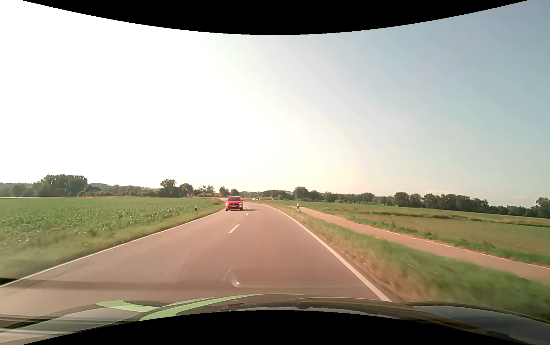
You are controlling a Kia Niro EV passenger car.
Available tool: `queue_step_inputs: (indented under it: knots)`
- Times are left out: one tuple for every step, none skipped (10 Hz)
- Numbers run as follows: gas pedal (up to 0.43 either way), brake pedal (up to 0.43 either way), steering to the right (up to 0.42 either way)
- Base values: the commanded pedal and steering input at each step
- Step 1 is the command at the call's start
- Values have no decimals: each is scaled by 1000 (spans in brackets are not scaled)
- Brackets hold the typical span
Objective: Follow the waypoints while adhering to traffic rules and regulations
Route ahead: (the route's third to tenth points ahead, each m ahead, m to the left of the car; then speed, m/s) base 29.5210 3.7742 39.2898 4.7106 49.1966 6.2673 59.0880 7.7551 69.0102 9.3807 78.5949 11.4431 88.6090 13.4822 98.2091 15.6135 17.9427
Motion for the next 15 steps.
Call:
queue_step_inputs:
  knots:
    - [350, 0, -20]
    - [350, 0, -20]
    - [350, 0, -20]
    - [350, 0, -20]
    - [350, 0, -20]
    - [350, 0, -20]
    - [350, 0, -20]
    - [350, 0, -20]
    - [350, 0, -20]
    - [350, 0, -19]
    - [350, 0, -17]
    - [350, 0, -16]
    - [350, 0, -15]
    - [350, 0, -12]
    - [350, 0, -11]
